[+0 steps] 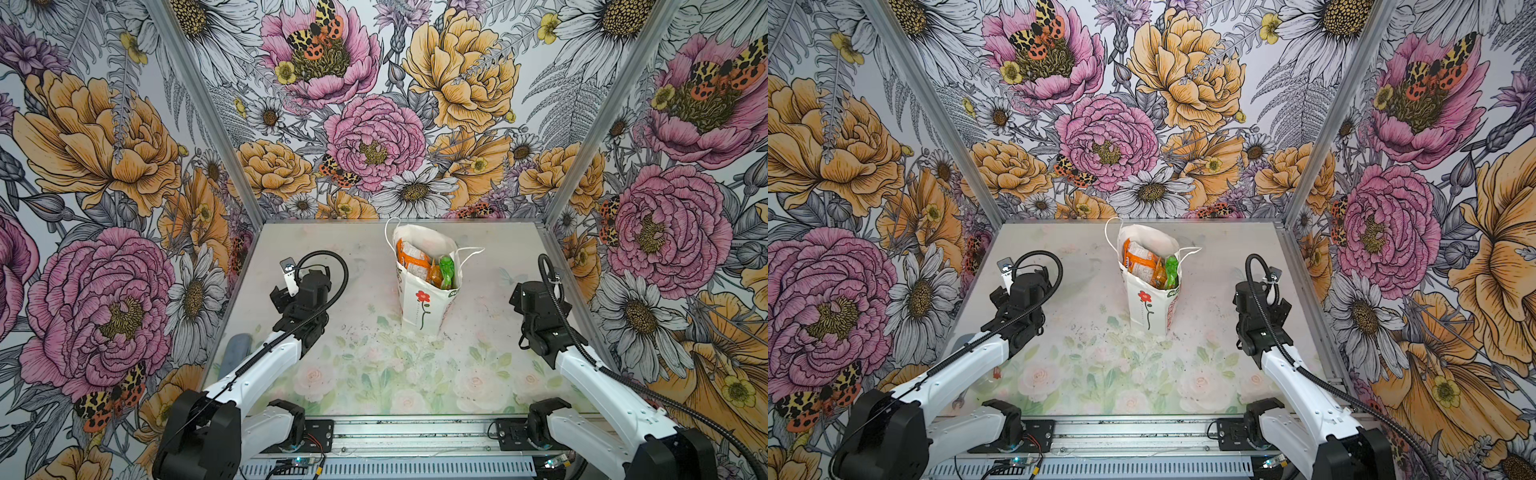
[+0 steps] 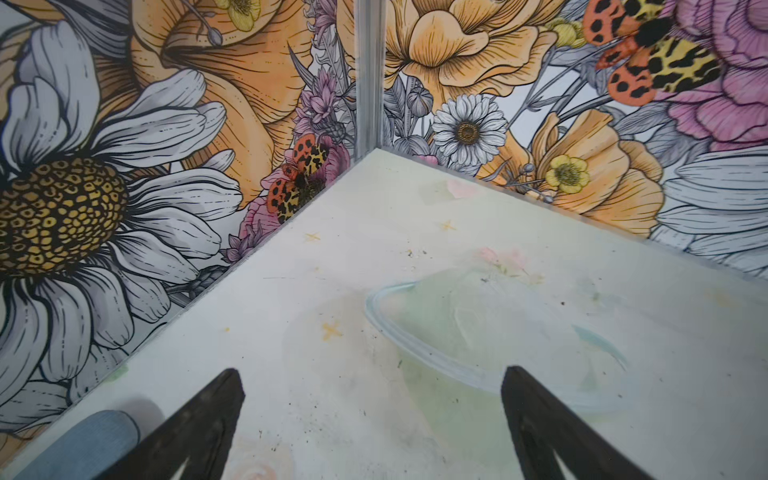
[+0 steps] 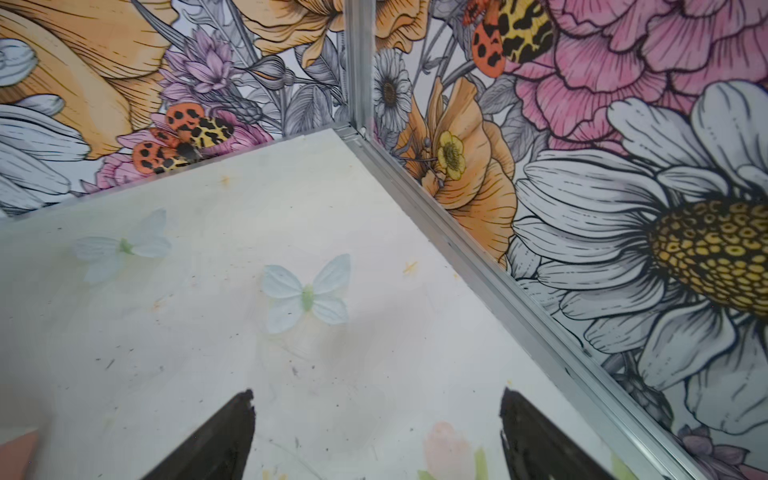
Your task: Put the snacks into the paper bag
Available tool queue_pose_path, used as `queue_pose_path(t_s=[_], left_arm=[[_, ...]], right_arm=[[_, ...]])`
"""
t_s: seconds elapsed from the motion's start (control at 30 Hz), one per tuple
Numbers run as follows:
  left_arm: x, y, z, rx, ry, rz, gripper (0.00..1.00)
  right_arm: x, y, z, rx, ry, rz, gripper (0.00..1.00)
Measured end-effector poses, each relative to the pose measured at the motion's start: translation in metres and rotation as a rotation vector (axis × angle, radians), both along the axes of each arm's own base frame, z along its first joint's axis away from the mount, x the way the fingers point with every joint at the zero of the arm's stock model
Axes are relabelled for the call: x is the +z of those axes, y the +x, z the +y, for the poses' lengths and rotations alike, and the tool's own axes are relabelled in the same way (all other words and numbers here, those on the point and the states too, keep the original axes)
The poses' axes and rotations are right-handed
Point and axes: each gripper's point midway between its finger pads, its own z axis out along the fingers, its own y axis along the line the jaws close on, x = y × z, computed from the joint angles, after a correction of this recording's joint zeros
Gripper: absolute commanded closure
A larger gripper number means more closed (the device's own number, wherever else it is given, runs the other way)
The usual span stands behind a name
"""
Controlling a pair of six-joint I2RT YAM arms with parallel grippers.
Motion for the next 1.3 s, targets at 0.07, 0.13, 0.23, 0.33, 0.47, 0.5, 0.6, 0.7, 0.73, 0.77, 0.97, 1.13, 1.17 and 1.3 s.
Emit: queue_pose_path(t_s=[0.07,0.13,0.23,0.33,0.47,0.5,0.6,0.7,0.73,0.77,0.97,1.13,1.17,1.3], left_arm=[[-0.01,0.004,0.007,0.01,0.04,0.007,0.01],[-0.022,0.009,0.018,0.034,0.073,0.025,0.01],[-0.039,0.021,0.03,0.058,0.107,0.052,0.01],[-0.056,0.03,0.029,0.028,0.145,0.101,0.01],[-0.053,0.039,0.021,-0.034,0.162,0.063,0.01],[-0.05,0.04,0.02,-0.051,0.156,0.027,0.01],[-0.057,0.038,0.024,-0.088,0.144,0.017,0.01],[-0.056,0.043,0.025,-0.132,0.124,-0.003,0.01],[-0.056,0.045,0.023,-0.154,0.113,-0.013,0.01],[-0.055,0.047,0.024,-0.181,0.095,-0.029,0.02],[-0.071,0.046,0.024,-0.248,0.06,-0.043,0.01],[-0.065,0.049,0.018,-0.283,0.054,-0.076,0.01],[-0.064,0.05,0.017,-0.286,0.054,-0.079,0.01],[-0.062,0.051,0.016,-0.294,0.053,-0.088,0.01]], right_arm=[[-0.018,0.002,-0.001,0.018,-0.051,0.017,0.03],[-0.031,0.005,-0.001,0.041,-0.098,0.034,0.01],[-0.036,0.018,-0.001,0.061,-0.149,0.032,0.0],[-0.042,0.031,-0.003,0.067,-0.179,0.028,0.0],[-0.051,0.049,-0.001,0.115,-0.195,0.023,0.0],[-0.05,0.054,-0.001,0.132,-0.184,0.003,0.0],[-0.054,0.068,-0.004,0.179,-0.14,-0.039,0.0],[-0.059,0.075,-0.007,0.22,-0.103,-0.057,0.0],[-0.06,0.077,-0.006,0.232,-0.095,-0.065,0.0],[-0.06,0.079,-0.004,0.249,-0.086,-0.073,0.0],[-0.051,0.086,0.007,0.309,-0.066,-0.124,0.0],[-0.049,0.087,0.009,0.322,-0.063,-0.132,0.0],[-0.049,0.087,0.01,0.323,-0.062,-0.132,0.0],[-0.049,0.087,0.011,0.328,-0.06,-0.133,0.0]])
